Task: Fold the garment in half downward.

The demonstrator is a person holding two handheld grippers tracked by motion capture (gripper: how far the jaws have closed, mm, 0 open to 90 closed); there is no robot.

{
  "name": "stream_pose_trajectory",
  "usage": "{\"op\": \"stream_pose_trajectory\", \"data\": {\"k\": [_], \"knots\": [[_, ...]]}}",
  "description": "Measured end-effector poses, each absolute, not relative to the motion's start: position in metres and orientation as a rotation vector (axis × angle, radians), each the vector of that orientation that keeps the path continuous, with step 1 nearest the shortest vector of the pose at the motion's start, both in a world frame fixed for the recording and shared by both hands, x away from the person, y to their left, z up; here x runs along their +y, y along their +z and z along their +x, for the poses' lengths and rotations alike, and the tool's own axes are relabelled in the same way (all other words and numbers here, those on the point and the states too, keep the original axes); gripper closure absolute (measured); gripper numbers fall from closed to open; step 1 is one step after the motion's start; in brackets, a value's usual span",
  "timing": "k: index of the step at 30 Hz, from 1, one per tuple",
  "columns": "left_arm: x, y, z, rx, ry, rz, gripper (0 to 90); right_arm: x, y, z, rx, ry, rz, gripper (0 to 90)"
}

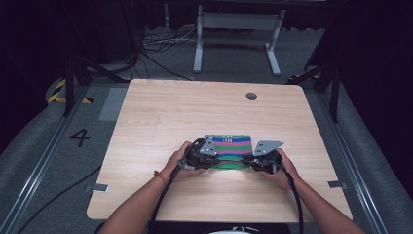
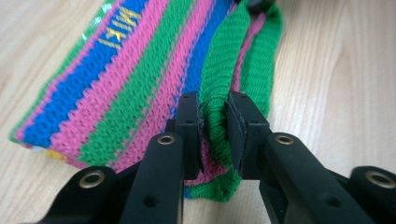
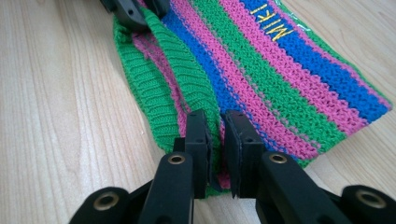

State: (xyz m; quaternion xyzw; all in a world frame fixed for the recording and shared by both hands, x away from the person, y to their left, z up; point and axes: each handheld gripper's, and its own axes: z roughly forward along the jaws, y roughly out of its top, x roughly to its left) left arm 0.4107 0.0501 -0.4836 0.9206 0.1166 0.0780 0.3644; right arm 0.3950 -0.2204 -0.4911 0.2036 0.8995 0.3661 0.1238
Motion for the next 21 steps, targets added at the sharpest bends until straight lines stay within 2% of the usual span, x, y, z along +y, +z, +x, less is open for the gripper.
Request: {"op": "stream_pose_trajectory", "data": {"k": [11, 21], "knots": [[0.070, -0.464, 0.402, 0.315, 0.286, 2.374, 72.6, -0.227, -0.474, 0.387, 2.596, 1.110, 0.578, 78.3], [0.092, -0.457, 0.391, 0.332, 0.331, 2.413, 65.9, -0.239, -0.462, 0.376, 2.586, 1.094, 0.580, 71.2]]}}
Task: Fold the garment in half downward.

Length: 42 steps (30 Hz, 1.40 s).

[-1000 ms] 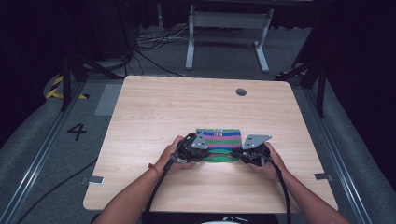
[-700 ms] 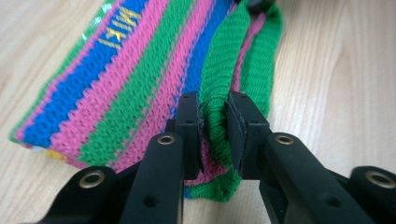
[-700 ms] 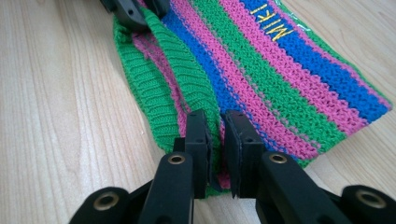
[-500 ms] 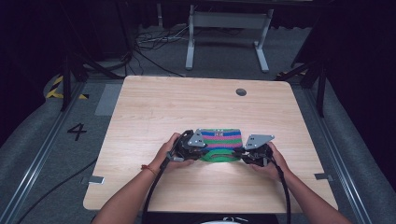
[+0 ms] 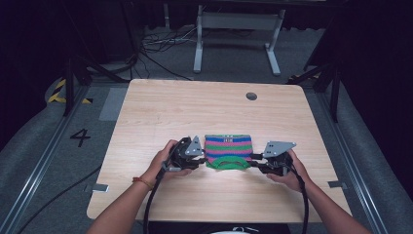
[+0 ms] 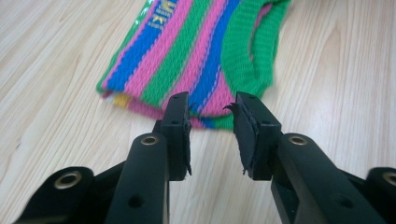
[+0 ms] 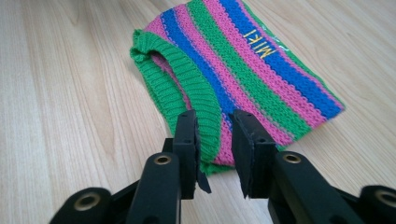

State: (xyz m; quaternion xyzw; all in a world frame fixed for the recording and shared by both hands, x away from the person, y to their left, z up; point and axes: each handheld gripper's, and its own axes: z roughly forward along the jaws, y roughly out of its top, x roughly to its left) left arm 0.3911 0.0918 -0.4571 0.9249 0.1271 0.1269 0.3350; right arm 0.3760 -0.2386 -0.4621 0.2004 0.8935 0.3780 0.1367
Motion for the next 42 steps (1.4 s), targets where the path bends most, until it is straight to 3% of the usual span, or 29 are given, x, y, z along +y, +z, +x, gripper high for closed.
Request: {"op": "stream_pose_trajectory", "data": {"k": [8, 17, 42], "knots": [[0.109, -0.459, 0.386, 0.380, 0.327, 2.437, 59.6, -0.251, -0.459, 0.370, 2.589, 1.067, 0.594, 66.4], [0.130, -0.455, 0.378, 0.421, 0.391, 2.448, 50.3, -0.272, -0.457, 0.361, 2.586, 1.075, 0.622, 54.6], [0.199, -0.472, 0.355, 0.610, 0.401, 2.447, 19.7, -0.332, -0.469, 0.345, 2.508, 0.979, 0.770, 31.6]]}}
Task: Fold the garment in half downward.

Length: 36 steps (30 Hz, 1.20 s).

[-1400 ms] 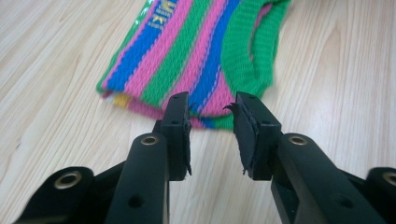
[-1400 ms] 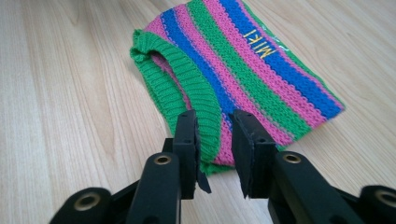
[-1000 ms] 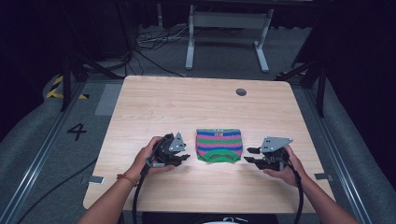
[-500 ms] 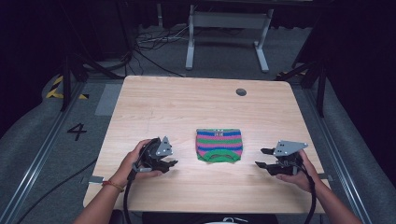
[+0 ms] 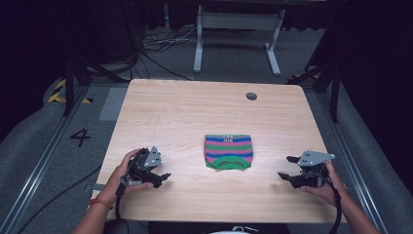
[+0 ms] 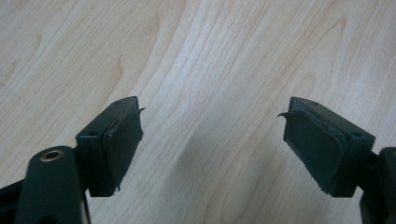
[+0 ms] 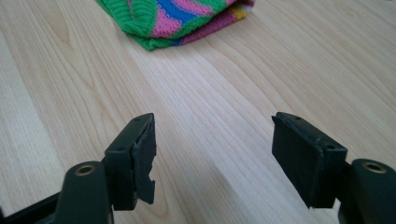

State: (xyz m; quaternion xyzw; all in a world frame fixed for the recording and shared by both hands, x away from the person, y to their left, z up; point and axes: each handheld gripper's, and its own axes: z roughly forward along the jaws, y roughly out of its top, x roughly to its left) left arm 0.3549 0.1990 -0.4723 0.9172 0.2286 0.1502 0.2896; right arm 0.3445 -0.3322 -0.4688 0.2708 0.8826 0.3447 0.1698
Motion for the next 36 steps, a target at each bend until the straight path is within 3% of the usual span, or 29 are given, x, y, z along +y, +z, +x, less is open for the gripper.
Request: {"op": "stream_pose_trajectory", "data": {"k": [16, 24, 36], "knots": [[0.240, -0.484, 0.341, 0.760, 0.358, 2.368, 17.7, -0.381, -0.493, 0.323, 2.436, 0.982, 0.990, 21.2], [0.257, -0.499, 0.334, 0.844, 0.259, 2.290, 16.0, -0.393, -0.505, 0.316, 2.416, 1.050, 1.074, 17.9], [0.260, -0.501, 0.328, 0.888, 0.298, 2.258, 14.9, -0.394, -0.506, 0.317, 2.414, 1.045, 1.087, 15.9]]}}
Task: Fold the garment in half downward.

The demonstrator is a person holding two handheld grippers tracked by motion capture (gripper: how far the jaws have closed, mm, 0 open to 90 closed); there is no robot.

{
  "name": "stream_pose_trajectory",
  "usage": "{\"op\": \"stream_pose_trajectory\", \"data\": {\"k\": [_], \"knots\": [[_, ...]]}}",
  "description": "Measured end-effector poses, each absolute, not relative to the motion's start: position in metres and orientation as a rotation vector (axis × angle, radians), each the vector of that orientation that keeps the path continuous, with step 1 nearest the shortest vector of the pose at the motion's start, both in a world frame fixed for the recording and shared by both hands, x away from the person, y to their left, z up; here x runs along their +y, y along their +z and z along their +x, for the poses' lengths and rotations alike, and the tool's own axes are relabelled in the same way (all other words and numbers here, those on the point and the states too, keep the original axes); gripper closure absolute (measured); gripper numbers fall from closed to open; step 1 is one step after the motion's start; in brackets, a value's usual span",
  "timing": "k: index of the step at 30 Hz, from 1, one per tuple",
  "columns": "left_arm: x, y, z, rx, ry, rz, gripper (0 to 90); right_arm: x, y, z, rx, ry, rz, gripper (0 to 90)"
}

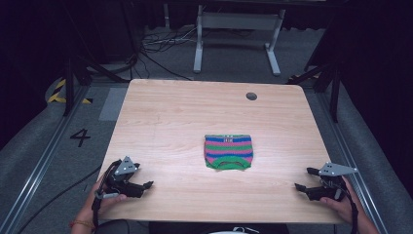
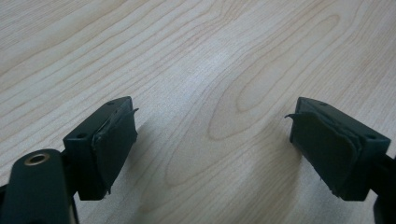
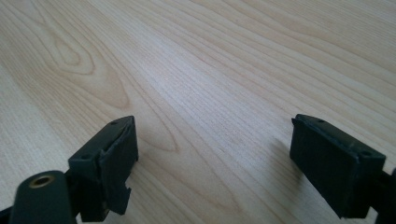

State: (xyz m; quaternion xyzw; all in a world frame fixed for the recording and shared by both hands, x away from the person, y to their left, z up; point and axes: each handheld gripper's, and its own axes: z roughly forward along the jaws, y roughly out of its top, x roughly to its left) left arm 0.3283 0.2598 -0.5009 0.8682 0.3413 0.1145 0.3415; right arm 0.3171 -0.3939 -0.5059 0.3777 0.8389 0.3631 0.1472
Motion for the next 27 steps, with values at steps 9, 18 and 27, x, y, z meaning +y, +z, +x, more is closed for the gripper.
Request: {"op": "stream_pose_trajectory", "data": {"k": [9, 18, 27], "knots": [[0.2563, -0.5010, 0.3295, 0.917, 0.303, 2.259, 11.7, -0.3939, -0.5059, 0.3171, 2.414, 1.045, 1.088, 15.8], [0.2551, -0.5014, 0.3316, 0.938, 0.307, 2.265, 7.2, -0.3939, -0.5059, 0.3171, 2.414, 1.045, 1.087, 15.8], [0.2537, -0.5021, 0.3344, 0.978, 0.314, 2.270, 0.0, -0.3939, -0.5060, 0.3174, 2.413, 1.041, 1.092, 14.8]]}}
